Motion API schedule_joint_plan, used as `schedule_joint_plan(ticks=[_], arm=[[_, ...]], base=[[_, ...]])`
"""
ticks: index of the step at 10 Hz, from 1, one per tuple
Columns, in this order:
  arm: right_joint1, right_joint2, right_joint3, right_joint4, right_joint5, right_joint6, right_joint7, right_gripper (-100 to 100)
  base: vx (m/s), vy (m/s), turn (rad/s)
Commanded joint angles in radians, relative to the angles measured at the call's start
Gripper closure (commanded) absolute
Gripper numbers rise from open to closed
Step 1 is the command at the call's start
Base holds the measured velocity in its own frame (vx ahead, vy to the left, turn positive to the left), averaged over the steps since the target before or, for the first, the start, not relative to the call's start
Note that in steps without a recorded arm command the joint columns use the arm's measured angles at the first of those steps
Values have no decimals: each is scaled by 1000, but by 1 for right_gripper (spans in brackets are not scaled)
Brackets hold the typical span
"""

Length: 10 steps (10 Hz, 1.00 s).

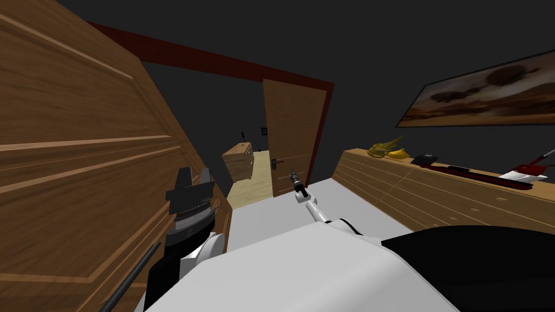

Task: Pull the door open

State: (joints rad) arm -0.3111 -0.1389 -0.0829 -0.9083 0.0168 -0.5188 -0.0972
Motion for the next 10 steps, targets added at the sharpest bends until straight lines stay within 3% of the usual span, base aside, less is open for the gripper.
schedule_joint_plan(ticks=[1,3,4,10], arm=[[-24,-2,-3,39,3,2,-8,-100],[-61,-5,-8,97,6,1,-17,-100],[-61,-5,-8,101,6,1,-17,-100],[-151,-12,-21,251,14,-1,-40,-100]], base=[[73,13,67],[106,12,60],[72,9,18],[83,12,46]])
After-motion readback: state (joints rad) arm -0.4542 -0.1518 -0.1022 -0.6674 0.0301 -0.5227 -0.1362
